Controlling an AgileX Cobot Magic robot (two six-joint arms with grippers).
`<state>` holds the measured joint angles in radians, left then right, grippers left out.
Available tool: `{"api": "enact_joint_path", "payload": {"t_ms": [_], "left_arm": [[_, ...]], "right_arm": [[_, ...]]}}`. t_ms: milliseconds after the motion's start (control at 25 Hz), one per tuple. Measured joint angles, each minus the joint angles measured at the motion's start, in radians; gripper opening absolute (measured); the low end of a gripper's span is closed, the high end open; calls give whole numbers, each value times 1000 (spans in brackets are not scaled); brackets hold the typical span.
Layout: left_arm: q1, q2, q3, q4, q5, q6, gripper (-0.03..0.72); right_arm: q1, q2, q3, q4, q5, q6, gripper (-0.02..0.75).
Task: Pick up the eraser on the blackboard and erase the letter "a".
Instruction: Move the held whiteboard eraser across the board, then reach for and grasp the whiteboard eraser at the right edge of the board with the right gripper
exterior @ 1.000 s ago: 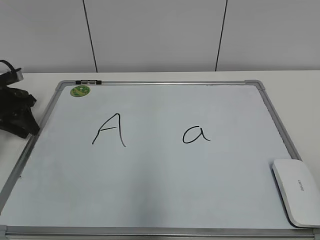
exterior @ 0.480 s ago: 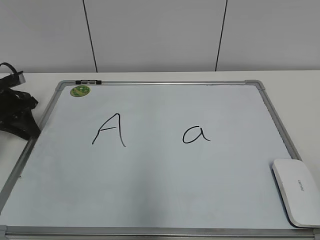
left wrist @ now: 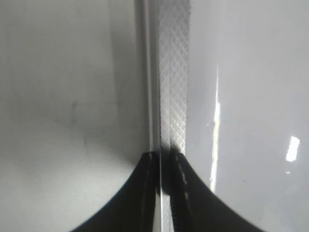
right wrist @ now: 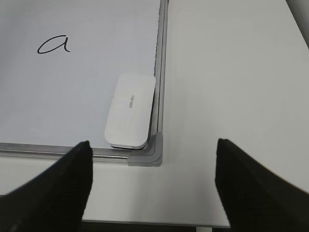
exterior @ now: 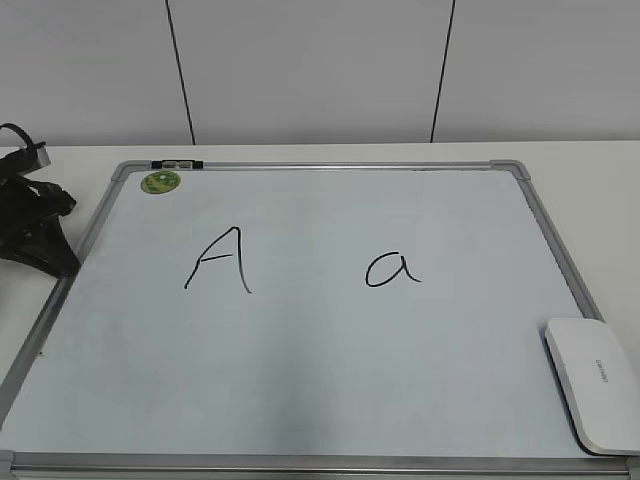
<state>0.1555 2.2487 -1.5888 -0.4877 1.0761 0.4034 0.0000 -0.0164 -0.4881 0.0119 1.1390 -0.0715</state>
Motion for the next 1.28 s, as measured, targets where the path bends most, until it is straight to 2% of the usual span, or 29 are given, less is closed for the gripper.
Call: {"api": "enact_joint_path", "payload": {"t_ms": [160, 280, 400, 560, 680, 880, 1120, 1280], "left_arm": [[0, 0, -3, -1, 2, 0, 43], [0, 0, -2, -1, 4, 0, 43], [0, 0, -2, 1, 4, 0, 43], [0, 0, -2, 3, 4, 0, 43], [0, 0, -2, 3, 4, 0, 43], [0, 0, -2, 3, 4, 0, 43], [0, 0, -2, 3, 4, 0, 43], [0, 0, -2, 3, 4, 0, 43]], "right_arm": [[0, 3, -5, 0, 0, 0, 586], [0, 90, -50, -12, -18, -12, 587], [0, 230, -124, -24, -126, -19, 579], [0, 394, -180, -19, -247, -19, 529], [0, 539, -207, 26, -236, -30, 495], [0, 805, -255, 146, -147, -61, 484], [2, 1060, -261, 159, -115, -37, 483], [2, 1152, -266, 159, -153, -13, 483]]}}
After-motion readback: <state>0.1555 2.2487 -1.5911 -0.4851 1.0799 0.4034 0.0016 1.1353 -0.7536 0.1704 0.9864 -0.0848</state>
